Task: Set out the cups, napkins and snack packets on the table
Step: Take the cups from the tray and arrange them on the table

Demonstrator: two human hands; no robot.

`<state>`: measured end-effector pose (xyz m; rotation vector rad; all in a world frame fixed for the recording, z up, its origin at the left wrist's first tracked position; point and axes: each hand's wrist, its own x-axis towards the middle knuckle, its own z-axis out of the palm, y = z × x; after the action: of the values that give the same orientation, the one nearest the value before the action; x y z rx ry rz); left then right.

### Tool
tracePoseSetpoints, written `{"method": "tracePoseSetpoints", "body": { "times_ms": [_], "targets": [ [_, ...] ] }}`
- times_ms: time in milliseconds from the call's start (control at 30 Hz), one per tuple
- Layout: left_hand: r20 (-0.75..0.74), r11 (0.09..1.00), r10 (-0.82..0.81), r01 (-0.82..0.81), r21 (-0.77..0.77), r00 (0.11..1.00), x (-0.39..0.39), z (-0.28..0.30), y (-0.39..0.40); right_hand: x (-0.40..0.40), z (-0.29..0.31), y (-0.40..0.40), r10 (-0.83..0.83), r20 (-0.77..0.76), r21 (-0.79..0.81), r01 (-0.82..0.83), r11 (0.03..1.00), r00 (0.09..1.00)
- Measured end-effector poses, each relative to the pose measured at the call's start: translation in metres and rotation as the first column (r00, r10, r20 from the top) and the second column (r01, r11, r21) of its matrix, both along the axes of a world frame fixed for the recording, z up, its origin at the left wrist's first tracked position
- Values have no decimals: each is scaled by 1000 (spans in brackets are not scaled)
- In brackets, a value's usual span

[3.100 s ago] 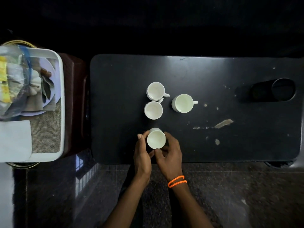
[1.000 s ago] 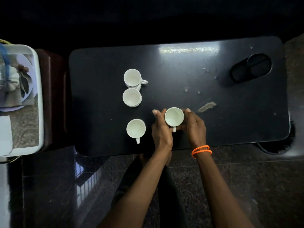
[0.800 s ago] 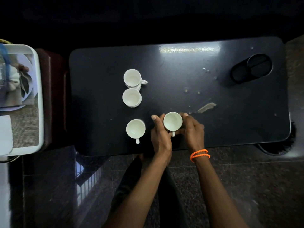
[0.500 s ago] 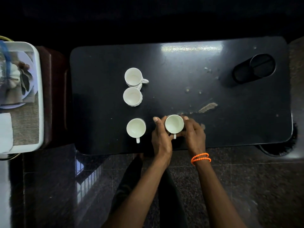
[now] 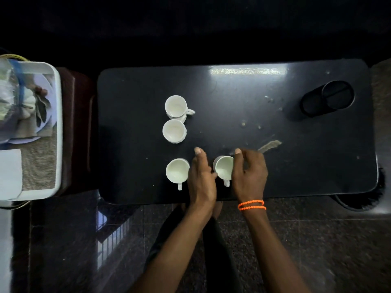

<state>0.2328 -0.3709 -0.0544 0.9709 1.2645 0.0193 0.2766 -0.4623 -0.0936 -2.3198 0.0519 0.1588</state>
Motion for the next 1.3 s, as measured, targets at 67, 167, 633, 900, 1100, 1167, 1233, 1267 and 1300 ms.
{"method": "tracePoseSetpoints", "body": {
  "times_ms": [67,167,633,900,1100,1167,1233,1267,1300],
  "targets": [
    [82,989,-26,14,145,996,7,11,34,5,1,22,100,121,6,-102,995,988],
    [40,866,-48,22,500,998,20,13,88,13,1,63,245,76,69,-250,966,967],
    [-285,888,-359,419,187,889,50,-13,110,38,2,105,133,-533,255,9,967,836],
    [-136,931,-358,365,28,924,91,-17,76,81,12,76,44,-496,169,47,984,867],
    [-114,911,-406,412,33,907,107,-21,62,109,11,71,28,-473,157,53,986,880],
    [-93,911,-408,412,28,908,107,-24,61,112,10,68,24,-481,158,59,986,876],
    [-74,906,-418,422,39,905,106,-27,61,111,9,65,34,-476,171,55,984,879],
    [-69,903,-423,427,48,903,105,-28,61,109,7,62,40,-466,183,52,982,884],
    [-69,898,-432,436,64,899,104,-29,62,107,5,60,47,-449,196,47,979,892]
  ]
}}
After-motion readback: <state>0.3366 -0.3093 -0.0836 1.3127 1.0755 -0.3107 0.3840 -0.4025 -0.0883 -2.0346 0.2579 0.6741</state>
